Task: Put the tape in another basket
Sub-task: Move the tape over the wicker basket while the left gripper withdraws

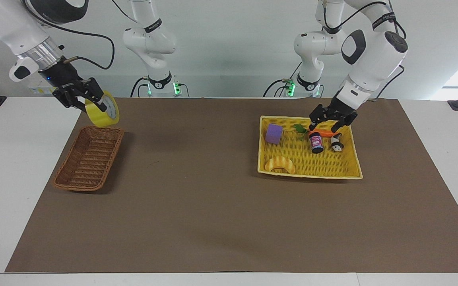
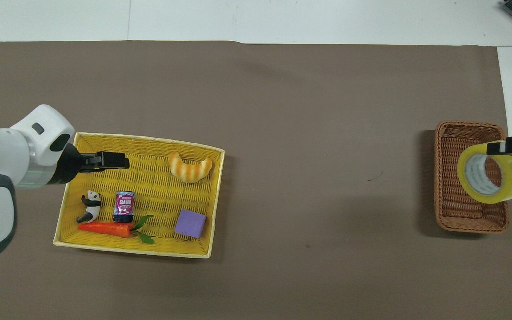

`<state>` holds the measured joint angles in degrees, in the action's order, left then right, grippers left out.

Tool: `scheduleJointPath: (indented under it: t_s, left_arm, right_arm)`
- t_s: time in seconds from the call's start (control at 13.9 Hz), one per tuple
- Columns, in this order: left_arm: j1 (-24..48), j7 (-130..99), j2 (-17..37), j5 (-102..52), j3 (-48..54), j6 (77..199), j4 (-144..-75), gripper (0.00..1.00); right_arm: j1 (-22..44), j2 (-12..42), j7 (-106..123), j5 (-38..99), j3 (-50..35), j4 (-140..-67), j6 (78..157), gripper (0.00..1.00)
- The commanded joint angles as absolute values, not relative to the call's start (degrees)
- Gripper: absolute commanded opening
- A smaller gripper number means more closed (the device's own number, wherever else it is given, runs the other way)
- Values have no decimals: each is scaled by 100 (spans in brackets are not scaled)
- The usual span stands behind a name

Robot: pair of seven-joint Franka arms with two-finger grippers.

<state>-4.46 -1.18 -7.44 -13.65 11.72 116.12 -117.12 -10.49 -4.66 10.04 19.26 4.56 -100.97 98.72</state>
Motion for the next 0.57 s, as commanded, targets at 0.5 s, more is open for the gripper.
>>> scheduleJointPath:
  t_s: [0.5]
  left_arm:
    - [-914, 27, 7, -35, 1126, 8722, -9160, 100]
  right_arm:
    - [-2758, 1001, 2408, 3391, 369, -10028, 10116, 0]
